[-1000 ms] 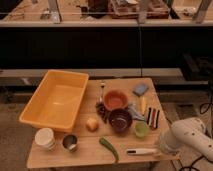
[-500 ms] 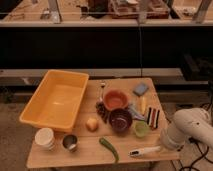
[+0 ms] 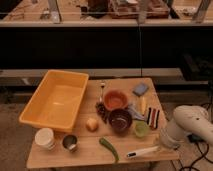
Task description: Wipe table surface with brush
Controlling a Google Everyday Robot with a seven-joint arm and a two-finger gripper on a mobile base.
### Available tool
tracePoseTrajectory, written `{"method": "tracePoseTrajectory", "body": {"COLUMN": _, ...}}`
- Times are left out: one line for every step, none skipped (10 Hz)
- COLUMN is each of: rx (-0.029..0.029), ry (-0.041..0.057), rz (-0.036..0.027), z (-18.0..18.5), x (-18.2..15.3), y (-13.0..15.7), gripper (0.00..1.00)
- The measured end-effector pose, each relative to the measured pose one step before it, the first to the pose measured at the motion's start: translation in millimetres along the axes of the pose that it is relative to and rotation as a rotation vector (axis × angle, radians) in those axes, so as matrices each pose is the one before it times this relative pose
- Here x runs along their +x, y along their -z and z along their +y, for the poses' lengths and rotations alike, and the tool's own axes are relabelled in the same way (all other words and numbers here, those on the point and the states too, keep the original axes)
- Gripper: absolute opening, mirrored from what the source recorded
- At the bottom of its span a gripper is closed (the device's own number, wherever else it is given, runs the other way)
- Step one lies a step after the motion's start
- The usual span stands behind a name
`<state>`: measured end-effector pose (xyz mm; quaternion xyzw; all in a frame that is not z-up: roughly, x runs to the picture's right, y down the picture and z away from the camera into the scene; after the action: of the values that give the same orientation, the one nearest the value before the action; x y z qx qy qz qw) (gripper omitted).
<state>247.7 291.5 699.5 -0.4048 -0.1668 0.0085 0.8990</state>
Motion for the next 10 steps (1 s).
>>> {"method": "tracePoseTrajectory", "body": {"rx": -0.01235, "ry": 0.00361, "rz": -0.00936, "z": -0.27, "x": -0.32, "y": -3.00, "gripper": 0.00}}
{"method": "tracePoseTrajectory", "body": {"rx": -0.01317, "ry": 0.00706, "rz": -0.01800, "z": -0.94, "x": -0.89, "y": -3.30, "gripper": 0.00}}
{"method": "tracePoseTrajectory", "body": {"rx": -0.01235, "ry": 0.01277, "rz": -0.02125, "z": -1.96, "x": -2.49, "y": -2.88, "gripper": 0.00}}
{"method": "tracePoseTrajectory", "body": {"rx": -0.00652, "ry": 0.01085, "rz": -0.01417, "z": -1.02, "x": -1.82, "y": -1.54, "gripper": 0.00}}
{"method": "tracePoseTrajectory", "body": {"rx": -0.00593, "ry": 0.01442, "rz": -0.01485, "z": -0.34, "x": -1.63, "y": -1.89, "gripper": 0.00}}
{"method": "tracePoseTrajectory", "body": {"rx": -0.00458, "ry": 0.02274, "rz": -0.02704, "z": -0.60, "x": -2.38, "y": -2.08, "gripper": 0.00}}
{"method": "tracePoseTrajectory", "body": {"rx": -0.00243, "ry": 0.02293, "rz": -0.02481, "z": -0.29, "x": -2.33, "y": -1.10, "gripper": 0.00}}
{"method": "tracePoseTrajectory", "body": {"rx": -0.00153, "ry": 0.02037, "rz": -0.01587, "z": 0.64, "x": -2.04, "y": -1.14, "gripper": 0.00}}
{"method": "tracePoseTrajectory", "body": {"rx": 0.00083, "ry": 0.02796, "rz": -0.02326, "z": 0.63, "x": -3.63, "y": 0.32, "gripper": 0.00}}
{"method": "tracePoseTrajectory", "body": {"rx": 0.00292, "ry": 0.01638, "rz": -0.01203, "z": 0.70, "x": -2.39, "y": 0.32, "gripper": 0.00}}
